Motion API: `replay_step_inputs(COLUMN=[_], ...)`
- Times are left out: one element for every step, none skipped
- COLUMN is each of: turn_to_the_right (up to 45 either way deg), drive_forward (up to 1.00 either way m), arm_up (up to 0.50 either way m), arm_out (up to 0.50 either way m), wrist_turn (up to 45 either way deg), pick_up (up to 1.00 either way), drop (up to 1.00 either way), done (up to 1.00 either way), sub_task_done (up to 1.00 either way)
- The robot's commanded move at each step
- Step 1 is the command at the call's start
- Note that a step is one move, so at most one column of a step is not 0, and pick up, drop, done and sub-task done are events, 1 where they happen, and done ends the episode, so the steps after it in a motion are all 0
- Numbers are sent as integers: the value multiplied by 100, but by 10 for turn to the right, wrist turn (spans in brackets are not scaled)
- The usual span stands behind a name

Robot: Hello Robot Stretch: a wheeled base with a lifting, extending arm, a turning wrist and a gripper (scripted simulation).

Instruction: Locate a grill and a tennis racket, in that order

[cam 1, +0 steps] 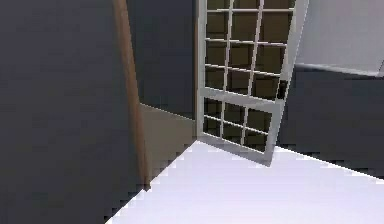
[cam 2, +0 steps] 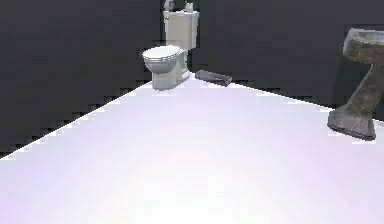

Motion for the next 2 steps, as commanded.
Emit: replay_step_inputs(turn_to_the_right=[0,-30], drive_forward=[100,0], arm_up=[0,0], arm_out=[0,0], wrist_turn=[0,0], pick_up=[0,0], drop=[0,0], done=[0,0], sub_task_done=[0,0])
